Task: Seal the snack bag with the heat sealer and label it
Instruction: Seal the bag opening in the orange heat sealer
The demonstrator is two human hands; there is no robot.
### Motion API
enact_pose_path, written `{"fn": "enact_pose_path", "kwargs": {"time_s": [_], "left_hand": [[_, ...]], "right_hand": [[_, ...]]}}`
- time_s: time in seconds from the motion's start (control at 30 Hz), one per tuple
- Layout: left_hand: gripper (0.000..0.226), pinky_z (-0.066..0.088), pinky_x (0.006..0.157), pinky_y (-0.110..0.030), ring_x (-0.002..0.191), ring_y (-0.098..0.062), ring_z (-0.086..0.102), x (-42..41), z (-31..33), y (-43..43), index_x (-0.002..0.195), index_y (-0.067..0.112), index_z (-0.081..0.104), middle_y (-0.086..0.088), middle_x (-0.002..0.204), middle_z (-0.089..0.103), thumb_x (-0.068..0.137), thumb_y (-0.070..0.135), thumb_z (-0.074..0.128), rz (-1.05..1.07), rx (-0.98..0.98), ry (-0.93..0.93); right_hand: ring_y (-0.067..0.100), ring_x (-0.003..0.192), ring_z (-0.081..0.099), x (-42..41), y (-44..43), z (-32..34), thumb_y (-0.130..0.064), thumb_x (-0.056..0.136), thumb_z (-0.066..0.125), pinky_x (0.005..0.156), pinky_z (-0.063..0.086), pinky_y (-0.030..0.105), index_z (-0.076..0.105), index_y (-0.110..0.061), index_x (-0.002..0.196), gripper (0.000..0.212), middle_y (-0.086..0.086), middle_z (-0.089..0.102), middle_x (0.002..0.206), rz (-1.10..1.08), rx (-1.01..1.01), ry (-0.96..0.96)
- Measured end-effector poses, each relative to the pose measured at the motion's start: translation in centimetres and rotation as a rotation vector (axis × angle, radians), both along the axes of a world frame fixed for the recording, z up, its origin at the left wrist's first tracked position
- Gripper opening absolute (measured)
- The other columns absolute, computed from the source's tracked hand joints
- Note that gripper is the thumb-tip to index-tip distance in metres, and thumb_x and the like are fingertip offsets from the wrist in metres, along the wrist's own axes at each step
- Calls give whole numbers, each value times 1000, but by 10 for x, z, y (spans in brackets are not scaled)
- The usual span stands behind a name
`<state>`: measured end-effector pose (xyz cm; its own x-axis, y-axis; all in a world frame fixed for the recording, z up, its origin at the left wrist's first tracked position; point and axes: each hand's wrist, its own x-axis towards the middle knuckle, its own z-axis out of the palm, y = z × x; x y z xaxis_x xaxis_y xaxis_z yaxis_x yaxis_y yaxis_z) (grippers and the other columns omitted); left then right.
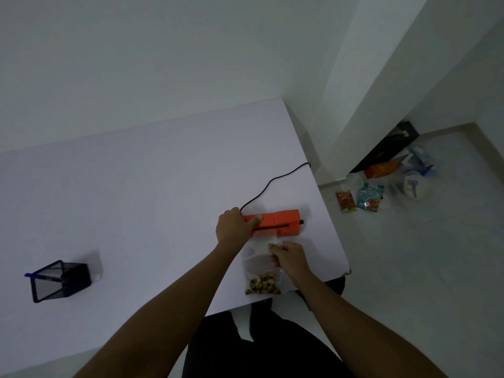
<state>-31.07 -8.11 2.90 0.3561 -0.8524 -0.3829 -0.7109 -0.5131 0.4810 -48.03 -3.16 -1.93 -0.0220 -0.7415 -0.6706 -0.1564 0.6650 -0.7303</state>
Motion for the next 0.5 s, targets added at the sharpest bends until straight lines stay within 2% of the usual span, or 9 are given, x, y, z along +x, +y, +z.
{"fn": "enact_pose_path", "kwargs": {"time_s": [0.17,0.37,0.5], "left_hand": [[61,56,67,-40,81,-24,60,-4,-7,-3,83,13,58,-4,81,62,71,72,61,-29,24,-77],[59,54,71,-38,84,-24,60,-1,-12,-10,83,16,55,-3,84,64,69,73,63,-59,102,-86],[57,54,72,-39,87,-25,60,-1,-17,-13,81,16,54,-3,82,63,71,72,63,-69,136,-71]], "right_hand": [[18,57,63,0,-1,0,-17,86,72,56,54,28,71,-4,72,19,11,70,66,-6,11,3],[17,57,63,0,-1,-1,-17,86,72,54,53,26,72,1,76,20,11,70,66,7,21,13],[17,56,63,-2,-2,-4,-17,85,72,56,53,28,72,-2,74,19,10,69,65,13,22,20]]}}
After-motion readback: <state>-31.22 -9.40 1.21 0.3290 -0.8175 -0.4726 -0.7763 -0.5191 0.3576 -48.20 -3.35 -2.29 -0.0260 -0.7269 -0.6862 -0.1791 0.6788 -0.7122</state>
